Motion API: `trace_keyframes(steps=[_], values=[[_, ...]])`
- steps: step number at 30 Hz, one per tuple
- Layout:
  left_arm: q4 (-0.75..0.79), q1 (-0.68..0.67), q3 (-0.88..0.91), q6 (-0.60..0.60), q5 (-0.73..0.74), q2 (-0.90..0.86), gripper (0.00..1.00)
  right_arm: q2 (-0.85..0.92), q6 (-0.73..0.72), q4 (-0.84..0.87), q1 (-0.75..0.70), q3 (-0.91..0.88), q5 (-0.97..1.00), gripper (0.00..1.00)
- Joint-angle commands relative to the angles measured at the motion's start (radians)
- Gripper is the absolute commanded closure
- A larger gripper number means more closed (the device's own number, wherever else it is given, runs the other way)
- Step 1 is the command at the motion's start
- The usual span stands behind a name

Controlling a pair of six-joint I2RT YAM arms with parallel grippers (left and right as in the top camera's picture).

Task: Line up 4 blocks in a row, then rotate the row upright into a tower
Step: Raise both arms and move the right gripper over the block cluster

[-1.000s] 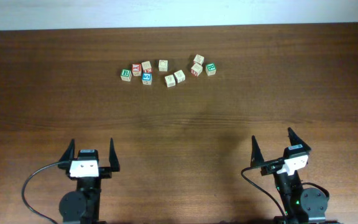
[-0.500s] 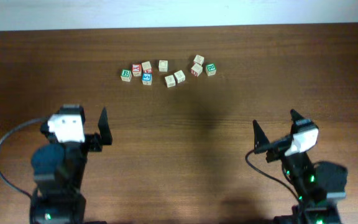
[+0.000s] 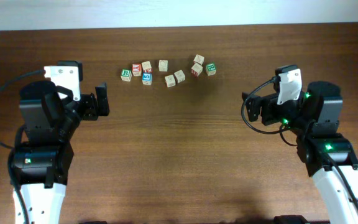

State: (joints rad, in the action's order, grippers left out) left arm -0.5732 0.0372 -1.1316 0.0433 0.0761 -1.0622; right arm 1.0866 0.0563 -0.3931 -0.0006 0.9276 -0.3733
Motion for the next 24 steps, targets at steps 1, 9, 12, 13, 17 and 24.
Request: trace_keyframes(steps=[1, 9, 12, 13, 17, 24], values=[[0.002, 0.005, -0.027, -0.006, 0.014, -0.001, 0.01, 0.003, 0.018, 0.0, -0.006, 0.027, -0.02, 0.02], [0.003, 0.005, -0.027, -0.006, 0.014, -0.001, 0.01, 0.004, 0.014, -0.008, -0.006, 0.027, 0.014, 0.02], [-0.001, 0.005, -0.027, -0.006, 0.014, -0.001, 0.01, 0.018, 0.013, -0.008, -0.006, 0.027, 0.015, 0.02], [-0.001, 0.005, -0.027, -0.006, 0.014, -0.002, 0.01, 0.029, 0.0, -0.014, -0.006, 0.033, 0.015, 0.02], [-0.071, 0.005, -0.103, -0.051, 0.013, -0.056, 0.01, 0.199, -0.013, -0.269, -0.006, 0.282, 0.015, 0.02], [-0.449, 0.005, -0.544, -0.085, 0.001, -0.393, 0.01, 0.559, -0.021, -0.633, 0.048, 0.78, 0.015, 0.02]])
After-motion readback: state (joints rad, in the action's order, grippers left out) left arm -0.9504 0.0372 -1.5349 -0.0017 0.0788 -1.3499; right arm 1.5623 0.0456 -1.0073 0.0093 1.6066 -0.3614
